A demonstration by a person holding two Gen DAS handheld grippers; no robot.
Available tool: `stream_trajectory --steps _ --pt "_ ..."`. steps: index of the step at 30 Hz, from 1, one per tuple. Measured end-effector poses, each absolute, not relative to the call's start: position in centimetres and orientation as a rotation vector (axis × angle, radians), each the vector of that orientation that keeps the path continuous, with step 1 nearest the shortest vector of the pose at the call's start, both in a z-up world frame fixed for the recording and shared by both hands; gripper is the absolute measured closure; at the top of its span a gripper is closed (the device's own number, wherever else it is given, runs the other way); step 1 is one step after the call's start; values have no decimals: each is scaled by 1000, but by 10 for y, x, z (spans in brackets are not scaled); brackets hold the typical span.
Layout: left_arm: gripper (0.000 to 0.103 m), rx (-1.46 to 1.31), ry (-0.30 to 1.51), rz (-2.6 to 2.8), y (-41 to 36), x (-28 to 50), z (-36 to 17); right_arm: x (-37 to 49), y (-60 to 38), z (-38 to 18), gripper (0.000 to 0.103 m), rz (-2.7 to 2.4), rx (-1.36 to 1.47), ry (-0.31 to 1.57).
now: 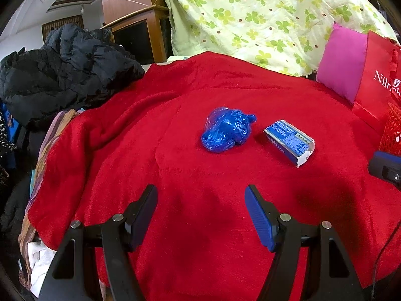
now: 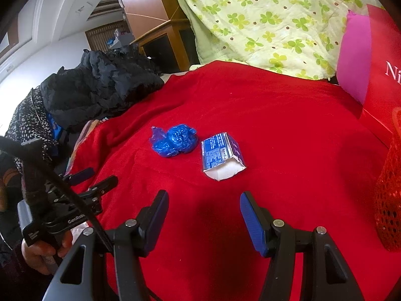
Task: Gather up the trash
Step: 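Move both open tools back over the blue bag and paper packet, then grasp the blue plastic bag with the left tool while the right tool grasps the blue-and-white packet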
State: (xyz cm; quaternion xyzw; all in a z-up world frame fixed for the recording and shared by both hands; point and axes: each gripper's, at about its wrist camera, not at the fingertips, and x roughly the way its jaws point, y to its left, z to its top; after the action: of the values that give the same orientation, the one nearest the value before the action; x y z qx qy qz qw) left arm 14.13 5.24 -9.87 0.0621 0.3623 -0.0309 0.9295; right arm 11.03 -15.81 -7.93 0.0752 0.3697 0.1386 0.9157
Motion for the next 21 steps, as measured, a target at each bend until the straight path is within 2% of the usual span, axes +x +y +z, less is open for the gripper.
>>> stream_trajectory --steps 4,7,14,21 --pt "31 104 769 -76 58 149 -105 129 -155 -86 38 290 137 760" --pt "31 90 785 -89 64 162 -106 148 -155 -91 32 307 131 759" --pt "31 102 761 -167 74 201 -93 191 -153 -102 30 340 149 777" --pt "31 107 773 -255 80 230 -93 236 -128 -130 29 363 49 851"
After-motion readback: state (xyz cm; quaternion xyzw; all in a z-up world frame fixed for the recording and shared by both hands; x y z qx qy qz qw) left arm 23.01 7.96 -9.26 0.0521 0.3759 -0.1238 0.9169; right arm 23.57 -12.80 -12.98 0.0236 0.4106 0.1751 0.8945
